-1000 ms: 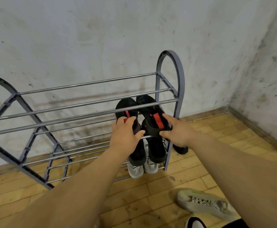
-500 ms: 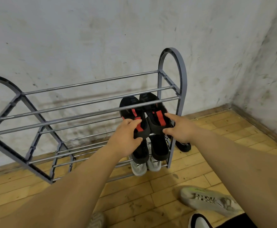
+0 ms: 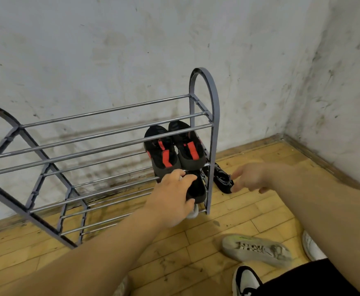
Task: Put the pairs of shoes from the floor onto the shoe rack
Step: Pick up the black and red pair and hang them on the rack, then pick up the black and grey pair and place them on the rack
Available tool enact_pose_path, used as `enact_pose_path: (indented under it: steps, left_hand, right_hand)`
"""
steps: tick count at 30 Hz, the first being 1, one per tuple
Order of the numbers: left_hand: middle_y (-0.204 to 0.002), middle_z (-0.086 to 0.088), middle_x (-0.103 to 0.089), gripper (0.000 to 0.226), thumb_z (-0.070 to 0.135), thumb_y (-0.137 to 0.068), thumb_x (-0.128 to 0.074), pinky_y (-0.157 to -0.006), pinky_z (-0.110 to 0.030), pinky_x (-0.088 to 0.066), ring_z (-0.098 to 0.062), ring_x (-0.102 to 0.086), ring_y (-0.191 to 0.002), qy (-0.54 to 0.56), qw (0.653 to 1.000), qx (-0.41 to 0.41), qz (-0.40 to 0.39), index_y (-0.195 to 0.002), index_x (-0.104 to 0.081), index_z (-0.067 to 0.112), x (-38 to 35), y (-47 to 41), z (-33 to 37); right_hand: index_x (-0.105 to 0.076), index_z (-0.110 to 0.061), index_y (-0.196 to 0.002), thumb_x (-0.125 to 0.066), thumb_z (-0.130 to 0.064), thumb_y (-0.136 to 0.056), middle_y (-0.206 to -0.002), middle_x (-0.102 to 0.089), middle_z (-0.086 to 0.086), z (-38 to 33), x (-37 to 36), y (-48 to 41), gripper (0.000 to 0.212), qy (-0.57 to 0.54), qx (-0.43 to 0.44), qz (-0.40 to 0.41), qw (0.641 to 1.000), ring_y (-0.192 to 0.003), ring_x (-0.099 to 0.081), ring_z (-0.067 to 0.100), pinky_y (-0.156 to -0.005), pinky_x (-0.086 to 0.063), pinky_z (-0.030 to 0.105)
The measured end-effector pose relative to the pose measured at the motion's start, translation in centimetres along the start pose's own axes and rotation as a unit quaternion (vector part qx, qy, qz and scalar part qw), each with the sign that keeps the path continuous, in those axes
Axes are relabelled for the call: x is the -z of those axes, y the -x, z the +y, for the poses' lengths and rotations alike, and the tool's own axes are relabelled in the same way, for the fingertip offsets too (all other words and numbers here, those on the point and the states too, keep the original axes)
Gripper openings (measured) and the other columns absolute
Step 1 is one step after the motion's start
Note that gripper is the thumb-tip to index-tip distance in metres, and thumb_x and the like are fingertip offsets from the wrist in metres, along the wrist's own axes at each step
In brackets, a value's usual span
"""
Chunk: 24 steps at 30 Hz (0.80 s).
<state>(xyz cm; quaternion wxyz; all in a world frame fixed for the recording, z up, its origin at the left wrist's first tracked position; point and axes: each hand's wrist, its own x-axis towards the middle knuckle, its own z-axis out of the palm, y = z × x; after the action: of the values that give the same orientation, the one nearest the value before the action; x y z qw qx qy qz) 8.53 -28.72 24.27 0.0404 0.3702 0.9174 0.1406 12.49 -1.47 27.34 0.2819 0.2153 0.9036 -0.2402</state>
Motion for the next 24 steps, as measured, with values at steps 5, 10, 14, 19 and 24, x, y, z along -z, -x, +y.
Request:
enact_pose_path:
  steps: [5,10,14,19,24]
  left_hand:
    - [-0.154,-0.003,-0.038,0.07,0.046,-0.095,-0.061,-0.116,-0.048,-0.037,-0.027,-0.035,-0.142,-0.077,0.995,-0.03,0.061,-0.157,-0.033,0.031,0.4,-3.2,1.1]
    - [-0.161,-0.009,-0.026,0.075,0.052,-0.097,-0.056,-0.123,-0.051,-0.022,-0.03,-0.021,-0.15,-0.141,0.988,-0.05,0.039,-0.161,-0.019,0.039,0.0,-8.5,1.7]
    - [-0.167,-0.012,-0.012,0.079,0.053,-0.099,-0.055,-0.123,-0.053,-0.019,-0.033,-0.011,-0.154,-0.15,0.986,-0.073,-0.012,-0.161,-0.006,0.047,-0.4,-12.1,1.1]
    - [-0.167,-0.003,-0.016,0.08,0.053,-0.097,-0.054,-0.119,-0.052,-0.025,-0.03,-0.016,-0.153,-0.159,0.983,-0.089,-0.02,-0.159,-0.004,0.053,-2.2,-13.9,0.2]
    - [-0.159,0.002,-0.037,0.075,0.052,-0.092,-0.053,-0.11,-0.057,-0.04,-0.031,-0.035,-0.146,-0.176,0.981,-0.08,0.017,-0.155,-0.012,0.053,-3.5,-14.1,-0.3]
  right_hand:
    - [-0.044,-0.027,-0.153,-0.074,-0.048,-0.089,-0.143,-0.056,0.008,3.0,-1.0,-3.4,0.074,0.107,-0.047,-0.049,0.992,-0.116,-0.063,0.026,-0.099,-0.056,0.043]
    - [-0.039,-0.024,-0.157,-0.071,-0.042,-0.094,-0.156,-0.045,0.007,5.3,-1.9,-9.7,0.073,0.071,-0.03,-0.007,0.997,-0.135,-0.051,0.032,-0.108,-0.047,0.042]
    - [-0.036,-0.023,-0.158,-0.07,-0.04,-0.095,-0.158,-0.042,0.008,6.4,-4.1,-16.5,0.073,-0.005,-0.025,-0.003,1.0,-0.142,-0.043,0.031,-0.111,-0.04,0.039]
    - [-0.02,-0.031,-0.163,-0.07,-0.047,-0.093,-0.159,-0.036,0.013,7.0,-7.0,-25.4,0.087,-0.04,-0.033,-0.001,0.999,-0.141,-0.042,0.034,-0.11,-0.041,0.04]
    - [-0.014,-0.034,-0.164,-0.069,-0.048,-0.092,-0.162,-0.017,0.017,9.0,-9.5,-32.0,0.092,-0.083,-0.045,0.029,0.995,-0.144,-0.032,0.04,-0.111,-0.041,0.042]
